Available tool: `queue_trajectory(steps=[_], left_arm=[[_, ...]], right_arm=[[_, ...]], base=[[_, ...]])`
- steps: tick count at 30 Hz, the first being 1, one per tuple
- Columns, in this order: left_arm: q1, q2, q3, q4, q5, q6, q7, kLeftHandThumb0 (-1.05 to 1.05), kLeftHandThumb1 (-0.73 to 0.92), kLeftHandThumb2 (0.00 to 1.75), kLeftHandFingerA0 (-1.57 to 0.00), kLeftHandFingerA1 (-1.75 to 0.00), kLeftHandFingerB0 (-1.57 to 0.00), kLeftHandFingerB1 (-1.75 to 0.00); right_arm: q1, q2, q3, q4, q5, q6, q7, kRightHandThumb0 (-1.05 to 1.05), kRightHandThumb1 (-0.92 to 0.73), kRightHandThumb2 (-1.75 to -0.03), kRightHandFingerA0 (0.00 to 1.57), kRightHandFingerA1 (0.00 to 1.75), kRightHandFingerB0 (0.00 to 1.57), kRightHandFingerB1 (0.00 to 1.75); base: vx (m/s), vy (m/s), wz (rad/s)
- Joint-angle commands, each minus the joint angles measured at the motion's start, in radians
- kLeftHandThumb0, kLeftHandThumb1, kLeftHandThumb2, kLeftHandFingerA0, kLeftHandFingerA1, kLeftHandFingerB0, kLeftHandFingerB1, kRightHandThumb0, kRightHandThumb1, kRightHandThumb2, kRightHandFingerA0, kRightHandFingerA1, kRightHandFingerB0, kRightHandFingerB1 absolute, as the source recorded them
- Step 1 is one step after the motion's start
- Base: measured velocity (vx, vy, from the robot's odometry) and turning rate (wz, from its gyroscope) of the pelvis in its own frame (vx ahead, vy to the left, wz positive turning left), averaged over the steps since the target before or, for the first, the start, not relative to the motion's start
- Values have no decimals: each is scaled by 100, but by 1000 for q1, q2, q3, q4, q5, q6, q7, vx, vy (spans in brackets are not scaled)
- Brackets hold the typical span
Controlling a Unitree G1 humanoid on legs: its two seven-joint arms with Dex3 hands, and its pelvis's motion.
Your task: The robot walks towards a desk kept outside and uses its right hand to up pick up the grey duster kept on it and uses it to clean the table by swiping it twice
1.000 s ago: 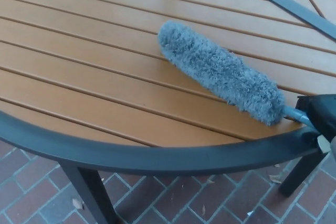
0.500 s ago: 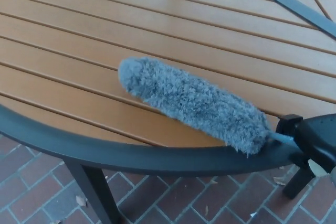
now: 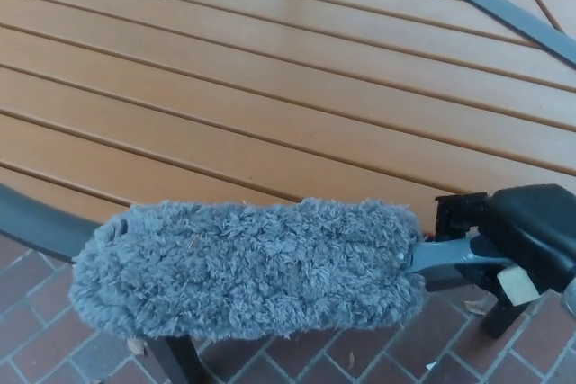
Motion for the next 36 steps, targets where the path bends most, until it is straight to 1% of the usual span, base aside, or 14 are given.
queue_trajectory(steps=[1, 6, 7, 8, 9, 13, 15, 16, 19, 28, 29, 32, 33, 36], left_arm=[[3, 12, 0, 4, 7, 25, 8, -9, 65, 59, -74, -51, -69, -50], [1, 11, 0, 4, 6, 26, 7, -9, 65, 59, -74, -51, -69, -50], [6, 9, 1, 1, 5, 23, 8, -11, 64, 58, -76, -52, -70, -50], [12, 8, 2, -3, 4, 18, 8, -11, 64, 58, -76, -52, -70, -50], [15, 7, 1, -2, 4, 17, 9, -13, 63, 58, -75, -51, -69, -49], [15, 7, -3, 3, 10, 19, 17, -11, 64, 58, -76, -51, -68, -49], [24, 4, 4, 0, 1, 16, 7, -10, 65, 59, -77, -51, -70, -50], [25, 4, 5, -1, 0, 16, 6, -10, 65, 59, -77, -51, -70, -50], [27, 4, 1, -3, 4, 14, 10, -11, 67, 59, -75, -51, -66, -49], [27, 1, -2, -7, 5, 17, 15, -11, 66, 59, -75, -52, -66, -50], [25, 2, -2, -5, 6, 20, 17, -11, 66, 59, -75, -52, -66, -49], [24, 4, -2, -2, 7, 24, 19, -11, 66, 59, -75, -52, -66, -49], [23, 3, 2, -4, 1, 23, 12, -10, 65, 59, -74, -53, -67, -50], [23, 1, 9, -6, -7, 20, 1, -10, 65, 59, -74, -53, -67, -50]], right_arm=[[63, 20, -52, -115, 177, -29, 132, -25, -53, -117, 90, 175, 77, 163], [76, 42, -80, -139, 199, -10, 167, -25, -53, -117, 90, 175, 77, 163], [30, 94, -154, -139, 289, 58, 171, -20, -48, -129, 89, 175, 76, 166], [-28, 158, -247, -139, 403, 143, 177, -20, -48, -129, 89, 175, 76, 166], [-64, 182, -283, -140, 432, 196, 180, -20, -49, -130, 90, 175, 75, 171], [-150, 215, -349, -138, 445, 300, 200, -18, -48, -134, 94, 175, 75, 173], [-248, 255, -413, -143, 471, 420, 191, -16, -43, -140, 97, 175, 79, 169], [-259, 261, -421, -144, 473, 435, 192, -16, -43, -140, 97, 175, 79, 169], [-305, 268, -446, -109, 463, 442, 184, -16, -40, -142, 98, 175, 80, 165], [-451, 266, -509, 61, 420, 459, 136, -15, -40, -142, 96, 175, 81, 165], [-483, 229, -500, 156, 377, 391, 104, -14, -43, -133, 92, 175, 78, 164], [-536, 173, -486, 307, 313, 288, 55, -14, -43, -133, 92, 175, 78, 164], [-542, 143, -468, 362, 285, 236, 38, -17, -53, -108, 87, 175, 71, 169], [-558, 95, -436, 461, 248, 146, 7, -17, -53, -108, 87, 175, 71, 169]], base=[[0, 0, 0], [0, 0, 0], [0, 0, 0], [0, 0, 0], [0, 0, 0], [0, 0, 0], [0, 0, 0], [0, 0, 0], [0, 0, 0], [0, 0, 0], [0, 0, 0], [0, 0, 0], [0, 0, 0], [0, 0, 0]])
